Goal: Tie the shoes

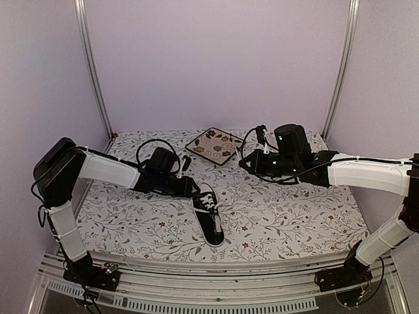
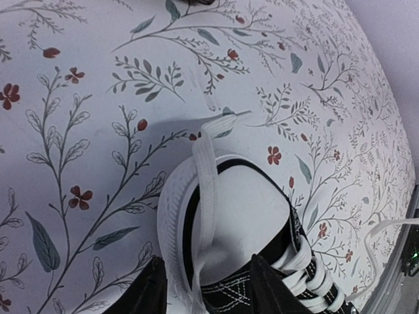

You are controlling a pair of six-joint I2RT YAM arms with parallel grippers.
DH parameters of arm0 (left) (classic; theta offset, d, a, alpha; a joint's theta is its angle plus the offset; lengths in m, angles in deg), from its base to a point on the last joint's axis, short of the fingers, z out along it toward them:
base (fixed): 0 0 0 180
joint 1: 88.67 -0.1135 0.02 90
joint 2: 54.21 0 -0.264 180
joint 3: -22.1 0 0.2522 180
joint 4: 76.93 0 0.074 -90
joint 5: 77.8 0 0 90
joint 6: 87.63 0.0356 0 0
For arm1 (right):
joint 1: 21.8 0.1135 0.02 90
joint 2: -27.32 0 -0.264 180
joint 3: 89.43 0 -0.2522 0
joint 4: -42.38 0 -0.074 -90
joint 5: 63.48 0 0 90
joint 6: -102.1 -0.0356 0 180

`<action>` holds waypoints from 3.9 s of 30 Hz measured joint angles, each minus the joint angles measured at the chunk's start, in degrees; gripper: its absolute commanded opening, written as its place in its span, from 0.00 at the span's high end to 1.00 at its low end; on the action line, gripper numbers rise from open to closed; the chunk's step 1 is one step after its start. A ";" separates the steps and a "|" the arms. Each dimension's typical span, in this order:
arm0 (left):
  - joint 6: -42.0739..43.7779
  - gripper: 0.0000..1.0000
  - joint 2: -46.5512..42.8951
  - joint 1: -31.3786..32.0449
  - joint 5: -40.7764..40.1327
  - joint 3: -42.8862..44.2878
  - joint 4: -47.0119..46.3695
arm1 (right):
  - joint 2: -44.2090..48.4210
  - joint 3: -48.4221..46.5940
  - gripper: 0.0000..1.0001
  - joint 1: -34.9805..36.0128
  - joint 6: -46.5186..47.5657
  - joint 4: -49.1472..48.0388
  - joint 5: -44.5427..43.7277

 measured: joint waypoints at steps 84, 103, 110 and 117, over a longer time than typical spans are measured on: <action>4.70 1.00 -2.47 5.66 23.43 -1.64 -18.16 | -10.12 -17.59 0.98 0.00 4.55 0.52 0.94; 4.11 1.00 -1.38 5.77 21.20 0.15 -19.32 | -10.40 -18.34 0.98 0.00 4.55 0.90 1.92; 3.91 1.00 0.83 5.77 22.21 1.11 -19.28 | -10.40 -18.34 0.98 0.00 4.52 0.87 2.34; 3.21 0.92 1.70 5.84 24.02 1.40 -19.80 | -10.51 -18.34 0.98 0.00 4.52 0.83 2.51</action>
